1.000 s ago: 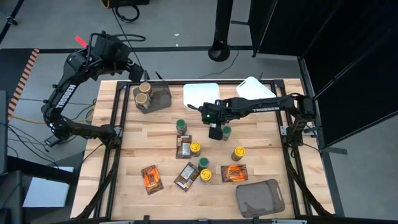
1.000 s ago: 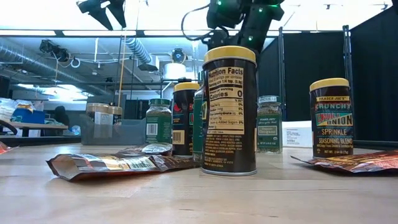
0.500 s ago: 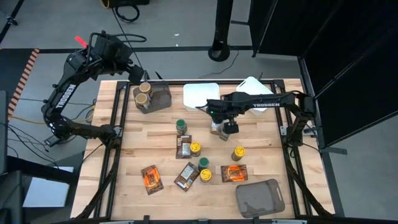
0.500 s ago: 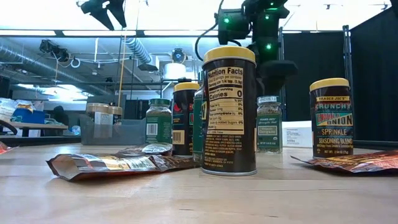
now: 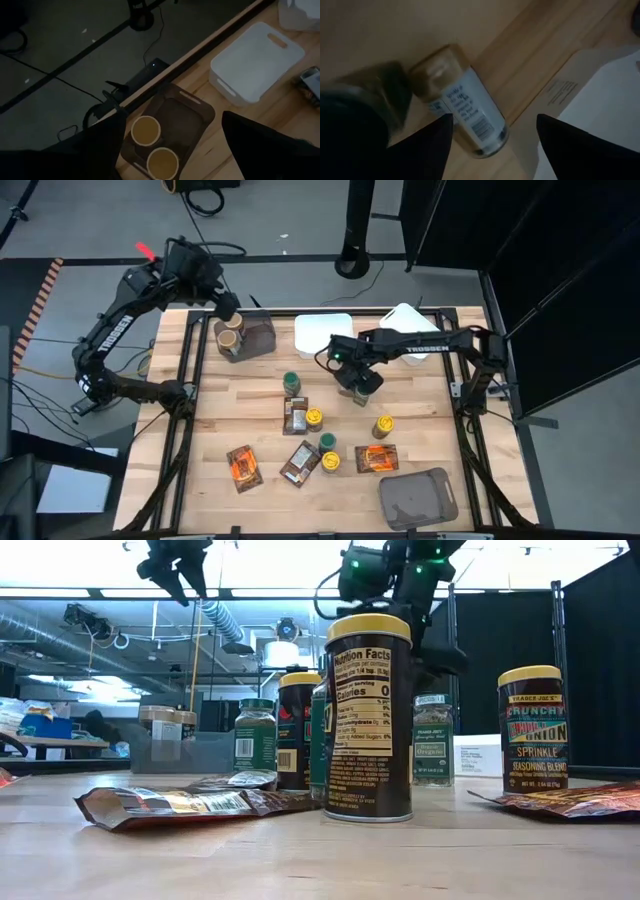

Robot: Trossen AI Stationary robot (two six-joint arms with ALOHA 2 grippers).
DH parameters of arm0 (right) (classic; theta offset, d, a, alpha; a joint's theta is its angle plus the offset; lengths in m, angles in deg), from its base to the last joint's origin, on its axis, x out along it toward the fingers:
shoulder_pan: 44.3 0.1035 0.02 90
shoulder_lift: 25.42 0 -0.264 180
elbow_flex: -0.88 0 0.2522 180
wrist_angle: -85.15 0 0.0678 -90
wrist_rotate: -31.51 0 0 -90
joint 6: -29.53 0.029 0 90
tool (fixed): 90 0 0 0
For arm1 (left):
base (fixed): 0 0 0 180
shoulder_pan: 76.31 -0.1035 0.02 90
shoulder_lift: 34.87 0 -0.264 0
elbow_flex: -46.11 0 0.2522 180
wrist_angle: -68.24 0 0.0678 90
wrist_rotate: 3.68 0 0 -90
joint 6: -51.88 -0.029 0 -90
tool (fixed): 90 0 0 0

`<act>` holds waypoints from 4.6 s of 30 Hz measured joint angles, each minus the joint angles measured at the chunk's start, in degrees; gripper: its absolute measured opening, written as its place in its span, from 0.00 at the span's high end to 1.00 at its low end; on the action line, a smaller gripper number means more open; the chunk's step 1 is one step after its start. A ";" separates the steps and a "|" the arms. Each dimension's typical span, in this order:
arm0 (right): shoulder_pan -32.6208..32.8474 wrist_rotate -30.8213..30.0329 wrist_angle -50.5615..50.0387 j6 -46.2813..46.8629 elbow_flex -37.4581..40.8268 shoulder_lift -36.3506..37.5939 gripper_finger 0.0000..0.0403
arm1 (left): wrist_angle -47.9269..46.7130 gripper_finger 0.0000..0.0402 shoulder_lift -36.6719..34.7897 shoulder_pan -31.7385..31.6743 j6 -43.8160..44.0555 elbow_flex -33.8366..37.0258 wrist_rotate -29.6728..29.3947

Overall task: Sort spices by type
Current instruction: Put the gold seasoning bottle into the top black bin

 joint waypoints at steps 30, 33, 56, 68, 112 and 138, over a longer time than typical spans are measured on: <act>-0.43 -1.97 14.48 -14.77 7.89 -7.91 0.31 | 1.53 0.16 -0.01 0.00 0.70 0.78 -0.08; -0.09 -2.66 14.16 -13.82 7.91 -7.72 0.37 | 1.54 0.16 -0.02 0.00 0.70 0.78 -0.08; -2.39 5.75 14.76 18.48 -4.48 -7.26 0.98 | 1.47 0.16 -0.02 0.00 0.46 0.77 -0.10; -2.38 6.96 18.05 23.05 -4.63 -7.69 0.47 | 1.45 0.16 -0.02 0.00 -1.02 0.76 -0.10; -3.85 5.08 23.43 22.97 -5.04 -18.53 0.30 | 1.45 0.16 -0.04 -0.01 -0.83 0.76 -0.12; -4.88 7.59 23.26 23.09 -4.87 -19.17 0.28 | 1.43 0.16 -0.04 -0.02 -0.79 0.76 -0.12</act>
